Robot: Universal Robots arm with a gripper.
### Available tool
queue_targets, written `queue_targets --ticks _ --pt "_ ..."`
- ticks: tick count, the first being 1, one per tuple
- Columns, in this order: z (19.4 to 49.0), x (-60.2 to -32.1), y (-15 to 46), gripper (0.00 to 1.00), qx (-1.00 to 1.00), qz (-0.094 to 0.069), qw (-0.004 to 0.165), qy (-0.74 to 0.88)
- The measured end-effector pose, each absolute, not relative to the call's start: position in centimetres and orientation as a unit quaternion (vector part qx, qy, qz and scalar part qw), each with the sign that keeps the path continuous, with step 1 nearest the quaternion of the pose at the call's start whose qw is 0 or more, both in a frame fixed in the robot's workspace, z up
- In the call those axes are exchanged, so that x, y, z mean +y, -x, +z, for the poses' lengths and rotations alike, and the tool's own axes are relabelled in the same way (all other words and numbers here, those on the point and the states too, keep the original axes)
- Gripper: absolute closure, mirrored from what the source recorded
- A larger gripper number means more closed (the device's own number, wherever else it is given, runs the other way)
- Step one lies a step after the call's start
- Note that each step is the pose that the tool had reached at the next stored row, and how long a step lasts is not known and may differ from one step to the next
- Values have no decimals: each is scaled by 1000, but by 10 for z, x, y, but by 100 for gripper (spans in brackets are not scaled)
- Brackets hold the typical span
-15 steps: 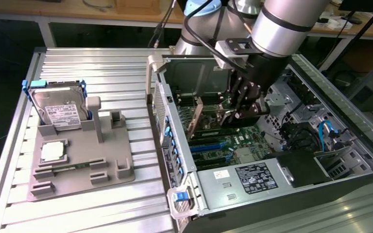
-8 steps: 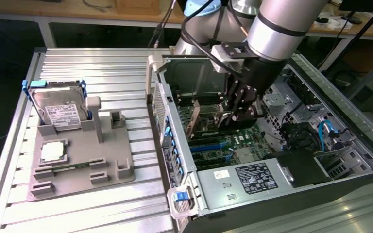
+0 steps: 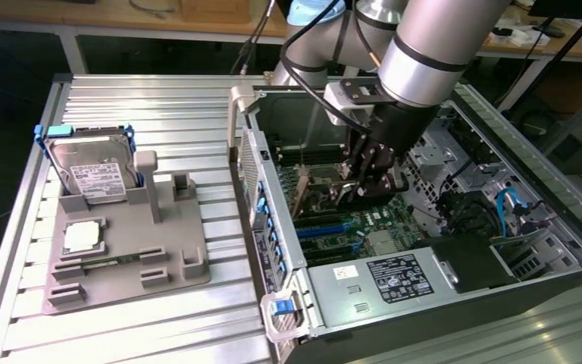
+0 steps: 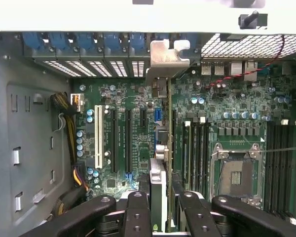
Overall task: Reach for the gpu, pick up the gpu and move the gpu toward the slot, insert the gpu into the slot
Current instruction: 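Insert the gpu into the slot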
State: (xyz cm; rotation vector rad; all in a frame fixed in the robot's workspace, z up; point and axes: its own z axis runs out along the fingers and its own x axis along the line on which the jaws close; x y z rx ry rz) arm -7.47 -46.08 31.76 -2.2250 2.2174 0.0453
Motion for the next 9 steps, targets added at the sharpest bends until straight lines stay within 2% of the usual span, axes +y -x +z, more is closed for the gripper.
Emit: queue_targets --ticks 9 --pt "310 -461 81 73 703 5 9 711"
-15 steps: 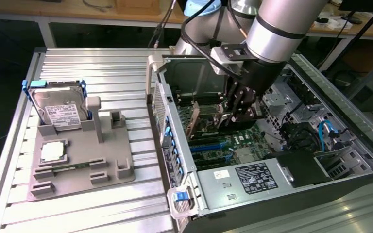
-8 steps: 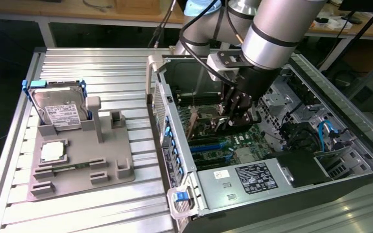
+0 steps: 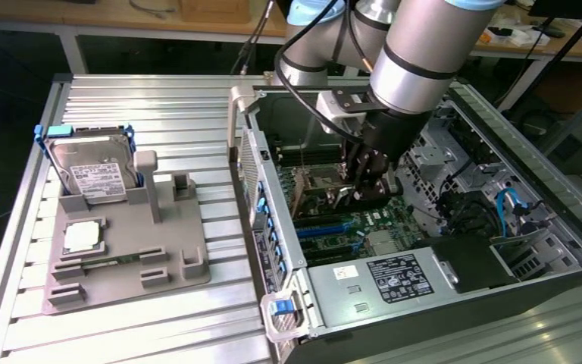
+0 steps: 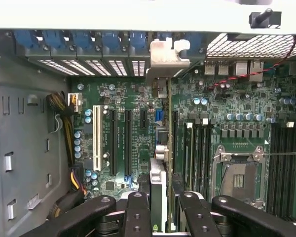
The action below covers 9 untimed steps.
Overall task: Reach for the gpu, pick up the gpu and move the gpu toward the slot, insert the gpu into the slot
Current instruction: 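Insert the gpu into the slot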
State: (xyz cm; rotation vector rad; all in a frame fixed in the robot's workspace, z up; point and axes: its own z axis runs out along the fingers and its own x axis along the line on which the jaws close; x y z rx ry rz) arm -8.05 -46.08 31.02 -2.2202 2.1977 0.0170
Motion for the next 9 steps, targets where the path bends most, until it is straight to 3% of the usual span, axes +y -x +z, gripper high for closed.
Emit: queue_targets --ticks 9 --pt "306 -461 87 73 703 5 9 711"
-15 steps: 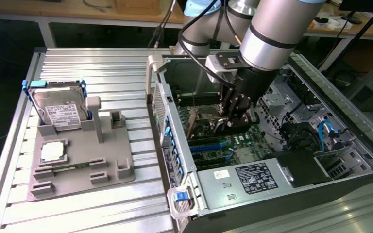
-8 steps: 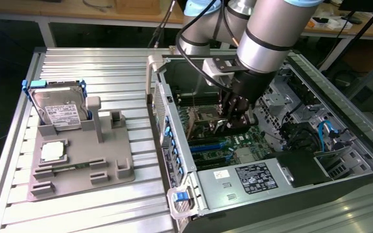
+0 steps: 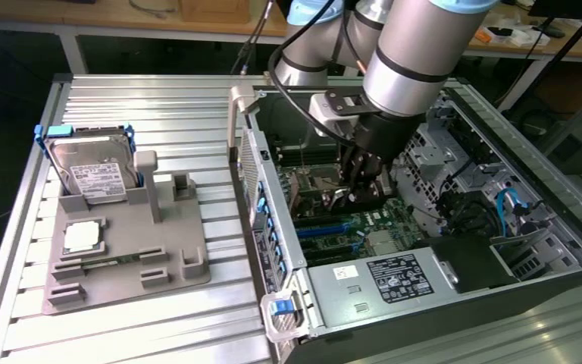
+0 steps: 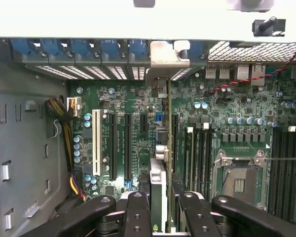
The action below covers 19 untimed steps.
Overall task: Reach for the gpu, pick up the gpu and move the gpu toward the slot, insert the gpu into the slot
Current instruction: 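Insert the gpu into the slot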
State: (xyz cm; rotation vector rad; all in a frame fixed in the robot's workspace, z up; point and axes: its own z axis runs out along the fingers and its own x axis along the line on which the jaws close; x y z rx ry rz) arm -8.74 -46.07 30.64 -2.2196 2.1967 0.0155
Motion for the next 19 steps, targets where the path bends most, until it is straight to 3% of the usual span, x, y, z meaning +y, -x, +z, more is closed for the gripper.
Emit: queue_targets --ticks 19 --pt "286 -461 90 73 703 3 11 711"
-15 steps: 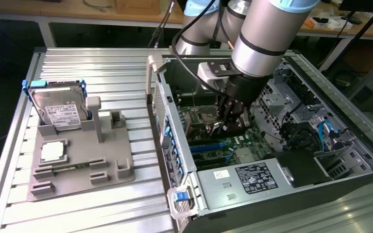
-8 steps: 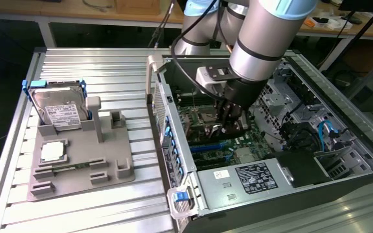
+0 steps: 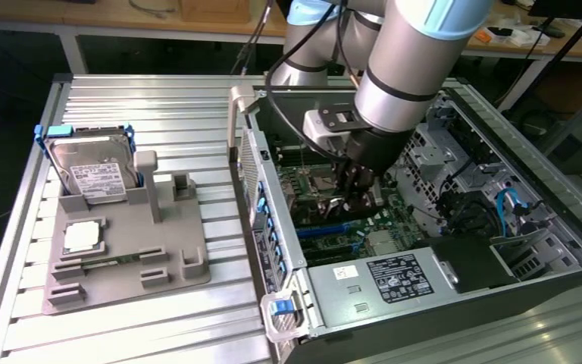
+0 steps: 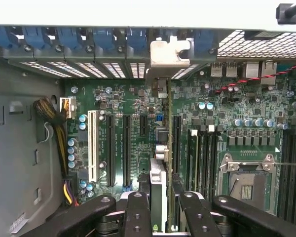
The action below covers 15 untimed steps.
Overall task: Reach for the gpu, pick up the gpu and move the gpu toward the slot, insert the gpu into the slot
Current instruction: 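Insert the gpu into the slot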
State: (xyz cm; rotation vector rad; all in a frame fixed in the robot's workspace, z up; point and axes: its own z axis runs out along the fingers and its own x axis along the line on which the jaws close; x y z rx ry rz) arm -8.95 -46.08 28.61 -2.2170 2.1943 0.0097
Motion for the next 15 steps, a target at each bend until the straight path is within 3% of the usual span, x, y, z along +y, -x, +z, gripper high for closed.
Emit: queue_targets --ticks 15 --pt "277 -461 92 73 713 3 11 701"
